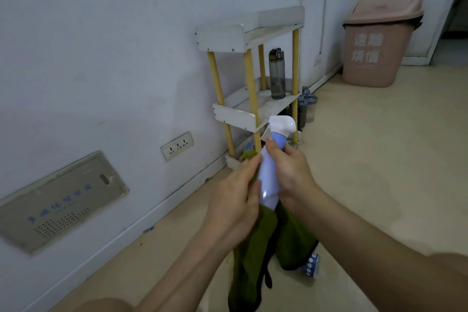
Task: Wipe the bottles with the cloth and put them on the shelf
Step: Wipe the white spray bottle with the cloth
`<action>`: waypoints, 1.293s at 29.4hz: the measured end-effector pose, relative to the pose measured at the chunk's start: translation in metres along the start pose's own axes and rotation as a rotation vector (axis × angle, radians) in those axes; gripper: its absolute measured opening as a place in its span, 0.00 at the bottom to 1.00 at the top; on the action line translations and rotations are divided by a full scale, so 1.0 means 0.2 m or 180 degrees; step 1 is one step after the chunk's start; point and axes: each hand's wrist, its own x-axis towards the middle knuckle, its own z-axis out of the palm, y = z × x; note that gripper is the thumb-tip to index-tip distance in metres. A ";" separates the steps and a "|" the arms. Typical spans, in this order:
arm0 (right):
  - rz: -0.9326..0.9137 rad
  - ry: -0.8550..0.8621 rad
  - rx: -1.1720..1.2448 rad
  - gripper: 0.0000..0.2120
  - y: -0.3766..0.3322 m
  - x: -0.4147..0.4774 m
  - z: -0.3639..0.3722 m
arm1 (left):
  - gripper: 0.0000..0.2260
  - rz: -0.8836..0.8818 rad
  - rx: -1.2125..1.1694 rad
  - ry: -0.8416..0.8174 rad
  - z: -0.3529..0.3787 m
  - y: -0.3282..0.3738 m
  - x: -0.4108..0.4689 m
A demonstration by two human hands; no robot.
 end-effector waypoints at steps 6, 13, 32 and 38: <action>-0.0282 -0.0478 -0.0497 0.05 -0.10 -0.17 0.07 | 0.33 -0.0557 -0.0813 -0.0469 -0.15 0.02 0.01; -0.0001 -0.0940 -0.0073 0.12 -0.10 -0.33 0.08 | 0.10 -0.1413 -0.1627 0.0353 -0.25 -0.02 -0.06; 0.0641 -0.1524 -0.0738 0.23 0.04 -0.45 -0.03 | 0.11 -0.2010 -0.1628 0.1042 -0.59 -0.12 -0.29; -0.0739 -0.1528 -0.1387 0.21 0.20 -0.69 0.16 | 0.19 -0.1946 -0.1848 0.1329 -0.35 -0.10 -0.24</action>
